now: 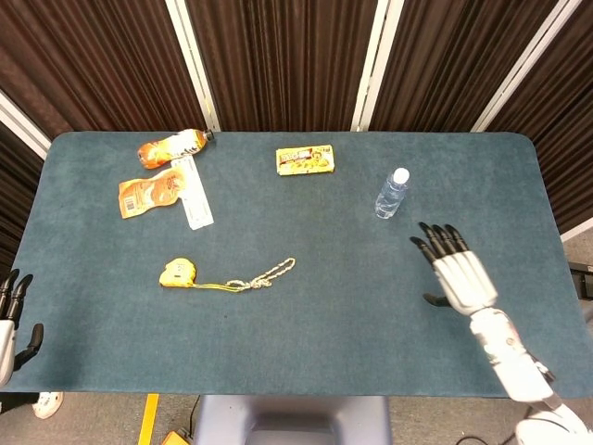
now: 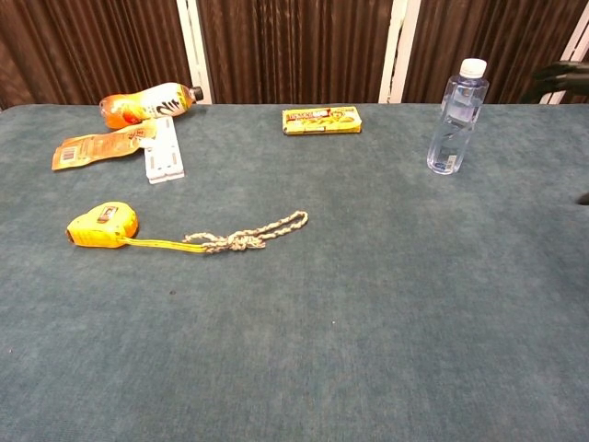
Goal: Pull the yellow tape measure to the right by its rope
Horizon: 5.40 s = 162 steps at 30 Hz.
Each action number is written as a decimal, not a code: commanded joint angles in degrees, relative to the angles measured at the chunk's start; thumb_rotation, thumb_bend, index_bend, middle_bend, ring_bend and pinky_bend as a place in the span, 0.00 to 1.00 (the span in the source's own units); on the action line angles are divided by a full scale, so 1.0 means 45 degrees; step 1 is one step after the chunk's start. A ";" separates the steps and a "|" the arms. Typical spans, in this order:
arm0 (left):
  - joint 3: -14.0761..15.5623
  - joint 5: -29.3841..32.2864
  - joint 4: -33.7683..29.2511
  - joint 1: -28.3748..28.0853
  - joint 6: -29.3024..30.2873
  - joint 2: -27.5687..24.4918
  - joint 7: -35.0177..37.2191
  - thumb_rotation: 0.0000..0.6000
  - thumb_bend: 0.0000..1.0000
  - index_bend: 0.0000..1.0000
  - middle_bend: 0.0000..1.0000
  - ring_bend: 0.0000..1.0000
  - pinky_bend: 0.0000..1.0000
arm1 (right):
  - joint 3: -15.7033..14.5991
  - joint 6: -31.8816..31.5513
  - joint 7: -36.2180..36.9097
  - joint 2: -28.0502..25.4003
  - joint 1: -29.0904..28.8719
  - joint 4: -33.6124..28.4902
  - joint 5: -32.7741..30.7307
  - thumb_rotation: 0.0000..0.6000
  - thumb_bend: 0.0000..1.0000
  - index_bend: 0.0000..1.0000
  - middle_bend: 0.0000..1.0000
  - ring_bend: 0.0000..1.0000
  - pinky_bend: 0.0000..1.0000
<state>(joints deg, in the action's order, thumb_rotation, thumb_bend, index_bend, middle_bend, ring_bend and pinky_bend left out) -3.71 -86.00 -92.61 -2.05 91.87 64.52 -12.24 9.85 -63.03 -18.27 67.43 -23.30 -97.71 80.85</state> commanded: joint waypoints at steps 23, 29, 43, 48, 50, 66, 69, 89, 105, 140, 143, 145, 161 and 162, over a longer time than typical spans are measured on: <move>-0.0042 0.0204 -0.0106 0.0110 0.0038 0.0082 -0.0736 1.00 0.46 0.00 0.00 0.00 0.11 | 0.1660 0.3221 -0.1721 0.5770 -0.5143 0.4651 -0.4234 1.00 0.40 0.45 0.08 0.08 0.00; -0.0067 0.0308 -0.0066 0.0181 0.0067 0.0014 -0.0588 1.00 0.46 0.00 0.00 0.00 0.11 | 0.1613 0.3508 -0.1312 0.6482 -0.5664 0.5611 -0.4400 1.00 0.40 0.47 0.08 0.08 0.00; -0.0167 0.0479 -0.0166 0.0341 0.0247 -0.0159 -0.0449 1.00 0.46 0.00 0.00 0.00 0.11 | 0.1592 0.4449 -0.0511 0.8448 -0.7014 0.8013 -0.4602 1.00 0.40 0.49 0.08 0.08 0.00; -0.0237 0.0516 -0.0188 0.0404 0.0381 -0.0209 -0.0353 1.00 0.46 0.00 0.00 0.00 0.11 | 0.1627 0.4561 -0.0313 0.8973 -0.7332 0.8783 -0.4628 1.00 0.40 0.50 0.08 0.08 0.00; -0.0252 0.0557 -0.0189 0.0412 0.0377 -0.0203 -0.0382 1.00 0.46 0.00 0.00 0.00 0.11 | 0.1647 0.4677 -0.0295 0.9167 -0.7469 0.9164 -0.4705 1.00 0.40 0.50 0.08 0.08 0.00; -0.0293 0.0583 -0.0186 0.0484 0.0448 -0.0259 -0.0333 1.00 0.46 0.00 0.00 0.00 0.11 | 0.1718 0.4843 0.0345 0.9987 -0.8018 1.0353 -0.4471 1.00 0.41 0.55 0.08 0.08 0.00; -0.0293 0.0593 -0.0182 0.0481 0.0431 -0.0254 -0.0332 1.00 0.46 0.00 0.00 0.00 0.11 | 0.1691 0.4836 0.0329 1.0010 -0.8020 1.0390 -0.4457 1.00 0.41 0.56 0.08 0.08 0.00; -0.0329 0.0570 -0.0180 0.0562 0.0536 -0.0295 -0.0170 1.00 0.46 0.00 0.00 0.00 0.11 | 0.1639 0.4974 -0.0162 1.0250 -0.8106 1.0843 -0.4792 1.00 0.41 0.63 0.08 0.08 0.00; -0.0293 0.0468 -0.0217 0.0598 0.0562 -0.0340 -0.0113 1.00 0.46 0.00 0.00 0.00 0.11 | 0.1848 0.5119 -0.0984 1.0349 -0.8152 1.0985 -0.5625 1.00 0.41 0.54 0.08 0.07 0.00; -0.0279 0.0347 -0.0392 0.0727 0.0701 -0.0512 0.0189 1.00 0.46 0.00 0.00 0.00 0.12 | 0.1323 0.4846 -0.1468 0.9132 -0.7609 0.9744 -0.5859 1.00 0.55 0.76 0.09 0.08 0.00; -0.0294 0.0388 -0.0380 0.0716 0.0669 -0.0495 0.0160 1.00 0.46 0.00 0.00 0.00 0.12 | 0.1118 0.4734 -0.1392 0.8792 -0.7376 0.9391 -0.5679 1.00 0.58 0.77 0.10 0.08 0.00; -0.0297 0.0372 -0.0405 0.0709 0.0669 -0.0497 0.0155 1.00 0.46 0.00 0.00 0.00 0.12 | 0.0935 0.4601 -0.1408 0.8469 -0.7193 0.9005 -0.5507 1.00 0.60 0.77 0.10 0.08 0.00; -0.0230 0.0222 -0.0434 0.0743 0.0723 -0.0429 0.0026 1.00 0.46 0.00 0.00 0.00 0.12 | -0.0945 0.2435 -0.1200 0.5091 -0.4787 0.4547 -0.3764 1.00 0.64 0.78 0.10 0.09 0.00; -0.0228 0.0233 -0.0420 0.0750 0.0724 -0.0419 0.0034 1.00 0.46 0.00 0.00 0.00 0.12 | -0.1056 0.2327 -0.1138 0.4879 -0.4642 0.4279 -0.3653 1.00 0.64 0.78 0.10 0.09 0.00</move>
<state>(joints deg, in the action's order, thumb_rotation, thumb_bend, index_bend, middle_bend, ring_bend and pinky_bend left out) -4.75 -84.98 -94.53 1.31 95.11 62.61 -12.10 6.70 -51.07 -24.03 91.60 -46.01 -76.02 62.90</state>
